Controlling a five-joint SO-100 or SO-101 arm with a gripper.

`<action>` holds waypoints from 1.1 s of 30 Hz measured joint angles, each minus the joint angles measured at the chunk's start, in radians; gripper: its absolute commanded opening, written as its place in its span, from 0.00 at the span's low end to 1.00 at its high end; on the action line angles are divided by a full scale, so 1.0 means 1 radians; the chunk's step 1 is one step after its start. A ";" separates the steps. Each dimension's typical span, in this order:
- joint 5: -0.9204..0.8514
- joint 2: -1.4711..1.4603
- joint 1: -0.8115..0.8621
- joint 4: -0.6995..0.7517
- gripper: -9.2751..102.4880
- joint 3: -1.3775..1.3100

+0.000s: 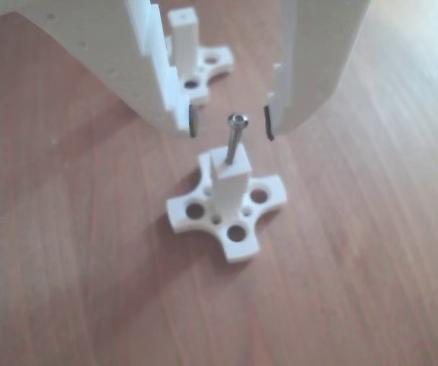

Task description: Grab the screw and set it in the hole.

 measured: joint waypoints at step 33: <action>0.000 -0.021 0.000 -0.025 0.18 -0.006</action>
